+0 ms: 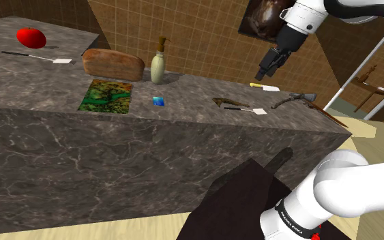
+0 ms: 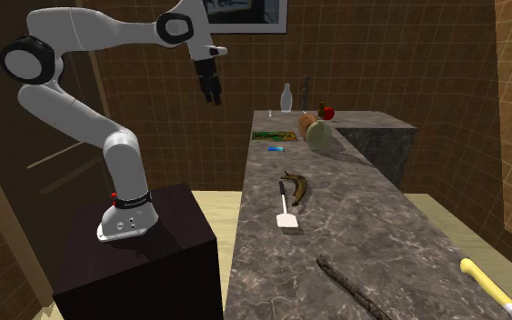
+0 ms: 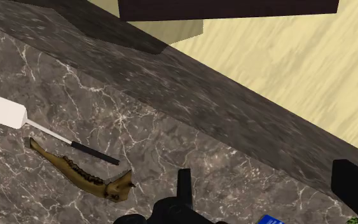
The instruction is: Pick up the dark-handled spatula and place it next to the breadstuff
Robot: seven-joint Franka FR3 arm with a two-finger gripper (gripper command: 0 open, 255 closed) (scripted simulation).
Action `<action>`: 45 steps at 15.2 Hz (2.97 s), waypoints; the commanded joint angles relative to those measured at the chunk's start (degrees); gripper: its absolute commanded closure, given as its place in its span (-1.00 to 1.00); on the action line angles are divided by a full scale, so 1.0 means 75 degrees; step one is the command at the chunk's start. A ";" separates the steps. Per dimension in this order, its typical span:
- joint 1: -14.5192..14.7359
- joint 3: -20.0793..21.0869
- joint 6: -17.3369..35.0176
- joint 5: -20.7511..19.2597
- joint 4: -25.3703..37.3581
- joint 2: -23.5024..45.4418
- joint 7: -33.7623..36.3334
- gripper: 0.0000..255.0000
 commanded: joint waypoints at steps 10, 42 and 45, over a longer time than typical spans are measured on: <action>0.0164 -0.1875 0.1613 -0.1008 -0.1404 -0.0160 -0.3184 -1.00; 0.2729 -0.7565 0.5101 0.5314 0.1124 0.8109 -1.5901 -1.00; 0.2729 -0.7565 0.5101 0.5315 0.1124 0.8109 -1.5901 -1.00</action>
